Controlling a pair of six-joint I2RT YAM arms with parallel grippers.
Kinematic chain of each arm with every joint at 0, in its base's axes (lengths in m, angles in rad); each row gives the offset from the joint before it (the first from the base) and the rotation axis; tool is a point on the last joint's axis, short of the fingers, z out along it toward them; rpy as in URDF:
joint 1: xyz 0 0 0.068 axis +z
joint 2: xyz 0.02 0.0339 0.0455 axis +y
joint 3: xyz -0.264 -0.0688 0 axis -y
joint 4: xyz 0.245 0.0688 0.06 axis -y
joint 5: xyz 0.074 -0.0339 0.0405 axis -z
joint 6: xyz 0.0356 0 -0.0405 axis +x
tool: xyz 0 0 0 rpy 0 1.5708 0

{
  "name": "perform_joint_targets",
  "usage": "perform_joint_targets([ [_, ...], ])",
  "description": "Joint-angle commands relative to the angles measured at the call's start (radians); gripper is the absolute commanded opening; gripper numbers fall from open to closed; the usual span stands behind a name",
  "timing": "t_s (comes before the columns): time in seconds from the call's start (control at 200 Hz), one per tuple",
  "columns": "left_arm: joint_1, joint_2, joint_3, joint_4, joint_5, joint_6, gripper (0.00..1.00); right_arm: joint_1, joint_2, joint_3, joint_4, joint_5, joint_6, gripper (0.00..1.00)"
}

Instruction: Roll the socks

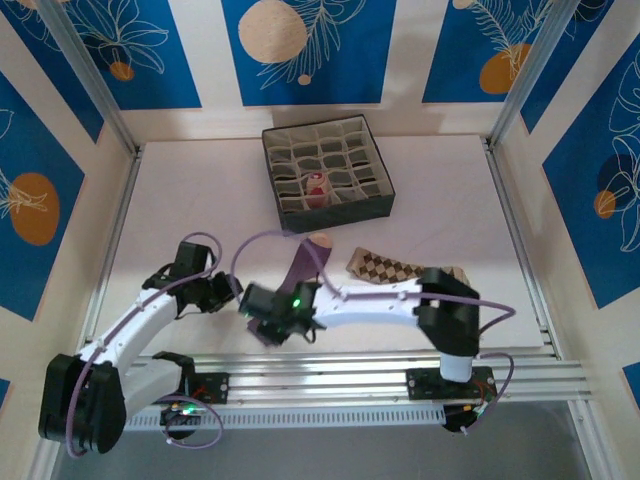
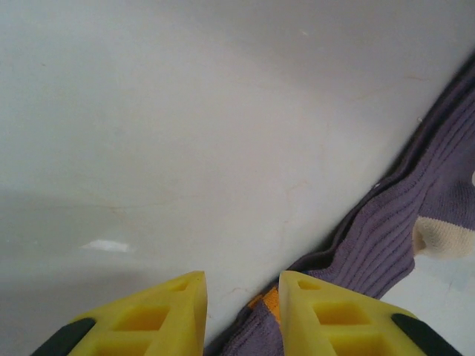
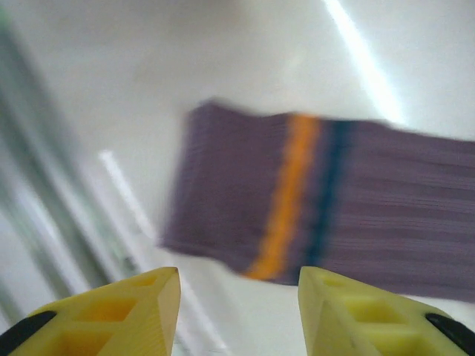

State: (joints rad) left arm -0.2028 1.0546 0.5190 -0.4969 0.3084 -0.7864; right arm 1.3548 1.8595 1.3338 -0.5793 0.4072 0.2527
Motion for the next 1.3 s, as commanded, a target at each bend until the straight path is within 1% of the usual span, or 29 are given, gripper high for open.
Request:
perform_joint_targets([
  [0.0, 0.050, 0.025, 0.025, -0.031, 0.090, 0.072, 0.30, 0.029, 0.075, 0.049, -0.015, -0.016, -0.038, 0.47],
  [0.185, 0.069, 0.049, 0.034, -0.028, 0.105, 0.096, 0.30, 0.019, 0.149, 0.084, -0.030, -0.011, -0.053, 0.49],
  [0.38, 0.075, 0.066, 0.023, -0.029, 0.095, 0.115, 0.30, -0.003, 0.174, 0.085, -0.019, -0.017, -0.073, 0.49],
  [0.535, 0.078, 0.070, 0.031, -0.043, 0.080, 0.133, 0.30, -0.005, 0.213, 0.091, -0.017, -0.019, -0.086, 0.45],
  [0.59, 0.081, 0.070, 0.038, -0.051, 0.073, 0.144, 0.30, -0.008, 0.222, 0.086, -0.014, -0.014, -0.086, 0.41],
  [0.625, 0.081, 0.070, 0.042, -0.058, 0.069, 0.153, 0.30, -0.007, 0.225, 0.080, -0.009, -0.010, -0.086, 0.36],
  [0.71, 0.081, 0.073, 0.057, -0.067, 0.068, 0.185, 0.30, -0.011, 0.209, 0.049, 0.012, 0.001, -0.081, 0.17],
  [0.78, 0.081, 0.071, 0.066, -0.065, 0.087, 0.223, 0.30, -0.022, 0.163, -0.001, 0.049, -0.001, -0.073, 0.05],
  [0.83, 0.081, 0.066, 0.068, -0.062, 0.089, 0.236, 0.30, -0.033, 0.113, -0.049, 0.085, -0.016, -0.062, 0.00],
  [0.87, 0.080, 0.060, 0.067, -0.057, 0.082, 0.245, 0.30, -0.047, 0.066, -0.094, 0.116, -0.028, -0.050, 0.00],
  [0.945, 0.080, 0.047, 0.058, -0.015, 0.112, 0.262, 0.30, -0.077, -0.033, -0.186, 0.176, -0.074, -0.032, 0.00],
  [1.01, 0.074, 0.045, 0.053, 0.026, 0.153, 0.285, 0.30, -0.109, -0.120, -0.269, 0.236, -0.140, -0.029, 0.00],
  [1.085, 0.054, 0.046, 0.057, 0.074, 0.181, 0.319, 0.30, -0.152, -0.198, -0.350, 0.283, -0.244, -0.026, 0.00],
  [1.135, 0.033, 0.040, 0.050, 0.136, 0.212, 0.339, 0.30, -0.193, -0.232, -0.387, 0.293, -0.325, -0.031, 0.00],
  [1.231, -0.050, 0.006, 0.007, 0.302, 0.267, 0.374, 0.30, -0.257, -0.267, -0.436, 0.284, -0.453, -0.050, 0.00],
  [1.291, -0.121, -0.025, -0.024, 0.414, 0.285, 0.439, 0.30, -0.292, -0.280, -0.454, 0.262, -0.510, -0.063, 0.00],
])
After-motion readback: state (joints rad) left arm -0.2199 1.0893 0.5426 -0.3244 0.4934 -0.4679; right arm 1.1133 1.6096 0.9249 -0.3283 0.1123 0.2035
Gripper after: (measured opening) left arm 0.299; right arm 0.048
